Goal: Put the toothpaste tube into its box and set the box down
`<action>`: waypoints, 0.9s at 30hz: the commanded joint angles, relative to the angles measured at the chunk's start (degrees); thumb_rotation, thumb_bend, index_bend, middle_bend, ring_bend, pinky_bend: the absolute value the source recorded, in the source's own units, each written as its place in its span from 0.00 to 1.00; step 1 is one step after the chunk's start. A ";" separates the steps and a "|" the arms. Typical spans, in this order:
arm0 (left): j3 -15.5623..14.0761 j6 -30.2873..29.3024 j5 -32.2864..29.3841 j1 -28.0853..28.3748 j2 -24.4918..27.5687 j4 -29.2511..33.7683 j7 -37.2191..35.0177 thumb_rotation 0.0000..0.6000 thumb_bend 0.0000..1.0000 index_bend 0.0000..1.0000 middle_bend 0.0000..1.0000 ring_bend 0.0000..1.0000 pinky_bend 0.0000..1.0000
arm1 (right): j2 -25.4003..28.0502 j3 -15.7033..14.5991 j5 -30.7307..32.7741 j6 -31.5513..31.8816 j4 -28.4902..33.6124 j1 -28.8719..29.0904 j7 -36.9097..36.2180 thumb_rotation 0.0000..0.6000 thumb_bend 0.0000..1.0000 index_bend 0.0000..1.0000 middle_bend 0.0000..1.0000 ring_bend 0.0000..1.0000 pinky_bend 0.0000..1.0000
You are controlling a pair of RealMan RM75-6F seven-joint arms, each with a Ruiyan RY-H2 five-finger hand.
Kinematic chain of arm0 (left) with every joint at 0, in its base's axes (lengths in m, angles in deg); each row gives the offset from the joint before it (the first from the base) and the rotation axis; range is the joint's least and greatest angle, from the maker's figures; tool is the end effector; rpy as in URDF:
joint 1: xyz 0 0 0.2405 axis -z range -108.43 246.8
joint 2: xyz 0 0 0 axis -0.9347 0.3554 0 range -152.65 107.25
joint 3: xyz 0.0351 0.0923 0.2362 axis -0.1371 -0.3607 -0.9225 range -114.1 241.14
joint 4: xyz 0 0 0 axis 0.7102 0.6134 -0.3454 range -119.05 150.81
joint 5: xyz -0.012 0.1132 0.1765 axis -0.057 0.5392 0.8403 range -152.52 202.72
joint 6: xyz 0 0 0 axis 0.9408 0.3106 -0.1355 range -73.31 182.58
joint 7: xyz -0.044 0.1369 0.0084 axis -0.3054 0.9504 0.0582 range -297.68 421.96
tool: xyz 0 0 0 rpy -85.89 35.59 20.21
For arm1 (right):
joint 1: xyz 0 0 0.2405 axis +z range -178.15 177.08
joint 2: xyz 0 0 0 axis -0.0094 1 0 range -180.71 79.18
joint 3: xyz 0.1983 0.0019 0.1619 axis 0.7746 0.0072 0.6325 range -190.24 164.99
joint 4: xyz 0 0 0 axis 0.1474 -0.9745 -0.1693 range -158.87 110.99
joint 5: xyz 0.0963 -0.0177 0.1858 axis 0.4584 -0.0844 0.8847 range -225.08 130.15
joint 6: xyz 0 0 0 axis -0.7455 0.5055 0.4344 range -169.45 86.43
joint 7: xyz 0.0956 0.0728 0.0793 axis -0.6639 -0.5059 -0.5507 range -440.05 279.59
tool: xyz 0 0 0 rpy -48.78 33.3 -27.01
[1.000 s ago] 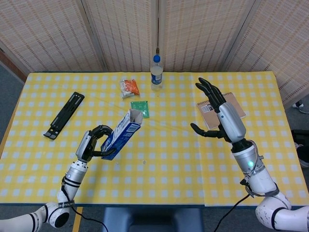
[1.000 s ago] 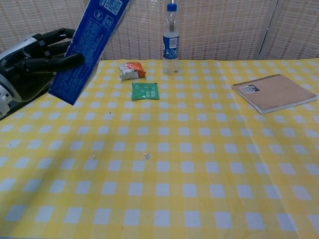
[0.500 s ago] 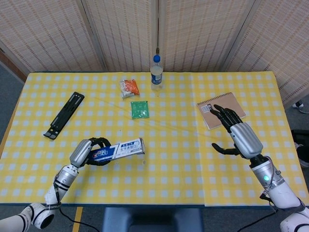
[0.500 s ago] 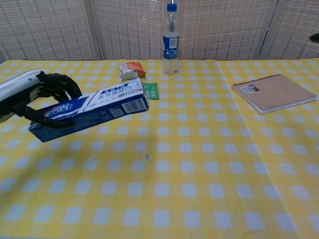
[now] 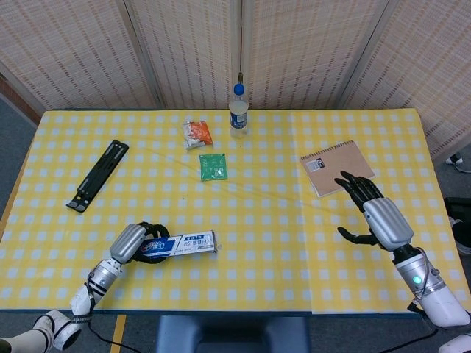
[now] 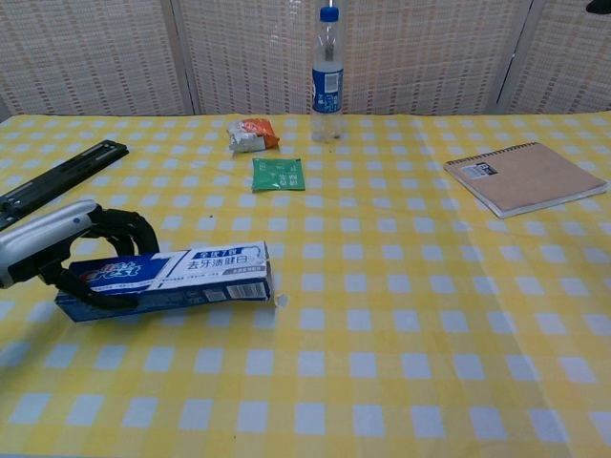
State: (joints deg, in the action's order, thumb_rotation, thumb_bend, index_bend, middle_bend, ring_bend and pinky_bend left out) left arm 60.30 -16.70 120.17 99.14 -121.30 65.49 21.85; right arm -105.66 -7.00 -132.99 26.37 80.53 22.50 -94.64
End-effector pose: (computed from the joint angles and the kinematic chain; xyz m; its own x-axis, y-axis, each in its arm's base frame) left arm -0.2643 0.2958 -0.0292 0.0502 0.3791 0.9240 0.9218 -0.3738 0.1033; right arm -0.2182 -0.2641 0.1558 0.1722 -0.2138 0.9616 -0.9557 -0.2730 0.1105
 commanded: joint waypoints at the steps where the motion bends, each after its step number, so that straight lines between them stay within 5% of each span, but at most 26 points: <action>1: -1.16 2.56 0.23 0.79 -0.18 -0.69 -0.23 1.00 0.21 0.34 0.43 0.33 0.29 | 0.07 -0.04 0.29 -0.59 0.13 0.20 0.48 1.00 0.32 0.00 0.00 0.00 0.00; 6: -1.57 6.99 -0.88 2.02 1.19 0.97 1.23 1.00 0.16 0.03 0.12 0.06 0.10 | -0.02 -0.10 0.71 -1.27 0.24 0.32 1.06 1.00 0.33 0.00 0.00 0.00 0.00; 9: -0.90 7.20 -1.47 2.43 2.65 2.72 3.25 1.00 0.12 0.00 0.01 0.00 0.00 | 0.12 -0.03 0.89 -1.25 0.30 0.24 1.38 1.00 0.32 0.00 0.00 0.00 0.00; 19: 2.42 1.45 -3.14 1.51 23.44 28.95 17.68 1.00 0.11 0.00 0.00 0.00 0.00 | 2.84 -0.24 2.15 1.26 1.48 -2.04 5.68 1.00 0.33 0.00 0.00 0.00 0.00; 23: 2.55 -2.82 -6.96 -3.17 34.01 41.29 29.43 1.00 0.12 0.00 0.00 0.00 0.00 | 2.78 -1.38 2.79 3.85 1.95 -4.53 10.21 1.00 0.32 0.00 0.00 0.00 0.00; 27: 1.20 -11.49 -9.73 -10.80 36.23 44.99 40.88 1.00 0.12 0.00 0.00 0.00 0.00 | 0.50 -3.47 1.38 7.17 1.22 -7.42 16.36 1.00 0.33 0.00 0.00 0.00 0.00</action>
State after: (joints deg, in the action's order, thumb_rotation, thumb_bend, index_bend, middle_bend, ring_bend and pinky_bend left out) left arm 62.00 -20.29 113.92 95.30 -90.14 105.40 52.38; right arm -103.73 -9.04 -130.82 31.25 82.09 17.07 -81.42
